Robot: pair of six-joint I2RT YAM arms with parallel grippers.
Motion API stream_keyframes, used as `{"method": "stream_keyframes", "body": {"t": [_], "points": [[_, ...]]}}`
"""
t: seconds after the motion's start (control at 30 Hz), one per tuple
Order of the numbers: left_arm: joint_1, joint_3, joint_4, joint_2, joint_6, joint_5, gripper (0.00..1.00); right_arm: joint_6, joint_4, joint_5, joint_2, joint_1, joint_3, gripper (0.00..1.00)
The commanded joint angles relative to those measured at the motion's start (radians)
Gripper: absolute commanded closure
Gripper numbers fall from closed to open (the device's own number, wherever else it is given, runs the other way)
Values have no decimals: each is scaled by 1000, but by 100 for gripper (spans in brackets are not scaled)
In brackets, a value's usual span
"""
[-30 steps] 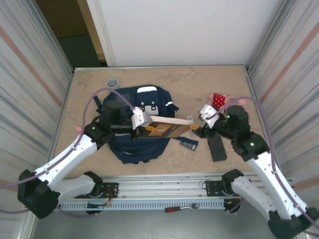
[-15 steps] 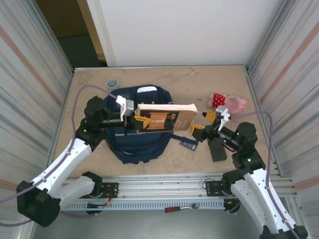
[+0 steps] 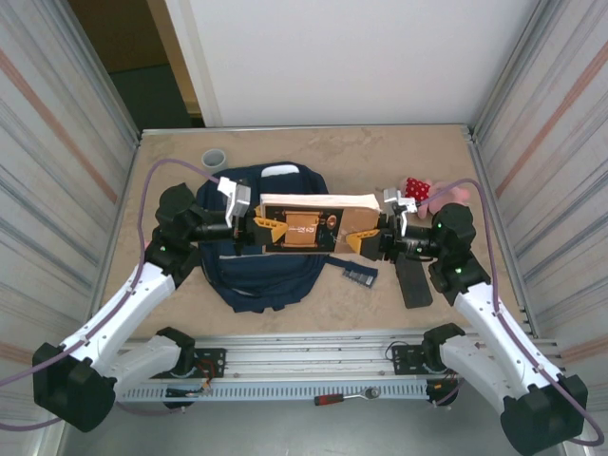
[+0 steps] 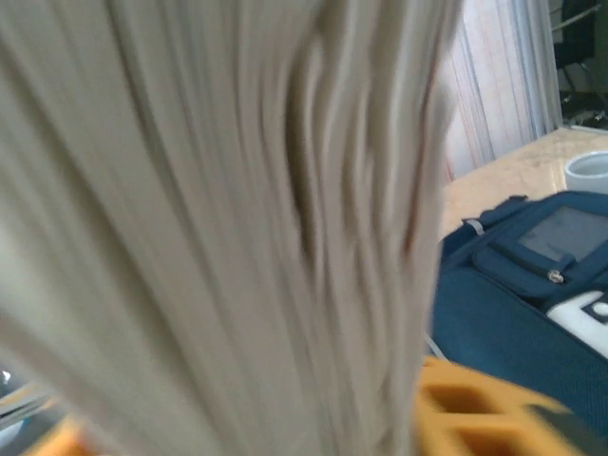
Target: Pack books, pencil case, and school supplies into a backpack
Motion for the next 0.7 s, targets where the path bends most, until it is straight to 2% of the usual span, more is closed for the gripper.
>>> {"method": "stream_keyframes", "body": {"t": [0.0,0.13,0.27,0.43,0.53,0.67], "points": [[-1,32,-45,-2,41,-58,77,-20,51,-84,20,-13,61,100],[0,41,-242,-46,191,-227,44,2,50,44,-8,-82,38,100],[2,55,-460,-110,382,-434,24,81,36,257,-52,-153,-25,100],[0,82,-736,-139,624,-568,14,208,-84,518,-116,-163,-62,100],[-4,79,-852,-132,731,-611,12,218,-219,547,-116,-160,-17,100],[-65,69,-962,-99,854,-703,9,182,-404,560,-81,-141,62,100]]}}
